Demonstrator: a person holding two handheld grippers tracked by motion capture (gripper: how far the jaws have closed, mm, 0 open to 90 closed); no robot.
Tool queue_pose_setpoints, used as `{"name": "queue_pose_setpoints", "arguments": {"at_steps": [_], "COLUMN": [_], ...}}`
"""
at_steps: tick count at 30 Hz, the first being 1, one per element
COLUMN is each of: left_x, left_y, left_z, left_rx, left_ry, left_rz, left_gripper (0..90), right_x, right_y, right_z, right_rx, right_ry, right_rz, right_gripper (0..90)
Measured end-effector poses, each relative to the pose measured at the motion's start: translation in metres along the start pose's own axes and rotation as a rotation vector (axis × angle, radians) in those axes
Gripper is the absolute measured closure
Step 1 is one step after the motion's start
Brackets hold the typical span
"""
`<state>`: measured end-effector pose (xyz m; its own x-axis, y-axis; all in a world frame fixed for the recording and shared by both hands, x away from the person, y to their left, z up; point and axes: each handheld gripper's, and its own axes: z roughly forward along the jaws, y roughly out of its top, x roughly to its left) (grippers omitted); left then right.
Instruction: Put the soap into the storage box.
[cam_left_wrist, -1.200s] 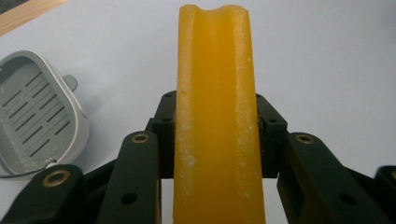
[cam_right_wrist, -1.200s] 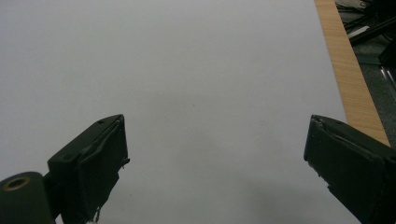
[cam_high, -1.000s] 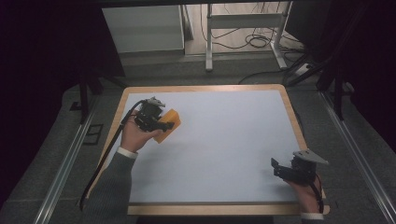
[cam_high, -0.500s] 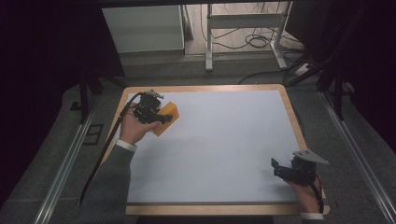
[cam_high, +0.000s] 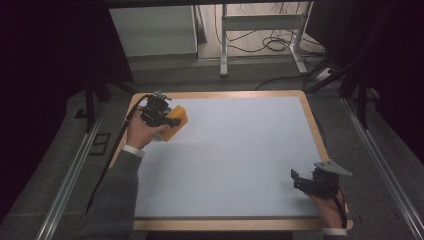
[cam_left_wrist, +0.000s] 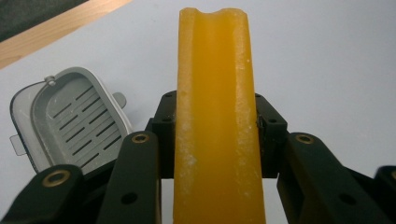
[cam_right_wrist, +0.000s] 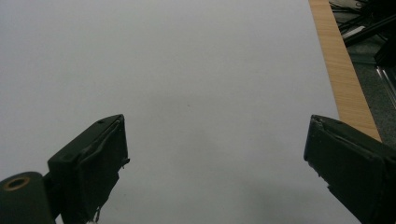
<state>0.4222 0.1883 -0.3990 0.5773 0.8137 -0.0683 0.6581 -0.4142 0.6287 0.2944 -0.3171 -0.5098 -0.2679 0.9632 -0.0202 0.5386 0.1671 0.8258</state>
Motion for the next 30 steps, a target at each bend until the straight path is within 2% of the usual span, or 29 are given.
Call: {"name": "queue_pose_setpoints", "arguments": {"at_steps": [4,5,12,16,19,22,25,30], "left_x": [0.003,0.005,0.015,0.02,0.025,0.029,0.036,0.045], "left_y": [0.0,0.001,0.002,0.003,0.004,0.004,0.005,0.006], "left_z": [0.002,0.002,0.007,0.008,0.01,0.013,0.016,0.018], "left_rx": [-0.013,-0.012,0.009,0.004,0.003,0.005,0.02,0.008], "left_ry": [0.024,0.007,-0.005,0.017,0.003,0.013,-0.001,0.029], "left_rz": [-0.004,-0.01,-0.038,-0.049,-0.065,-0.082,-0.106,-0.129], "left_gripper": [61.2,61.2,61.2,61.2,61.2,61.2,61.2,61.2], "right_x": [-0.001,-0.001,0.0,-0.001,-0.002,-0.002,-0.001,-0.002], "right_y": [0.0,0.0,0.0,0.0,0.0,0.0,0.0,0.0], "right_z": [0.0,0.0,0.001,0.0,0.0,0.0,0.0,0.001], "right_rx": [0.001,0.001,0.002,0.0,0.002,0.002,0.001,0.003], "right_ry": [0.0,-0.002,0.002,-0.002,-0.002,-0.001,-0.003,-0.003], "right_rz": [0.003,0.004,0.001,0.006,0.01,0.007,0.007,0.005], "right_gripper": [6.3,6.3,6.3,6.3,6.3,6.3,6.3,6.3]}}
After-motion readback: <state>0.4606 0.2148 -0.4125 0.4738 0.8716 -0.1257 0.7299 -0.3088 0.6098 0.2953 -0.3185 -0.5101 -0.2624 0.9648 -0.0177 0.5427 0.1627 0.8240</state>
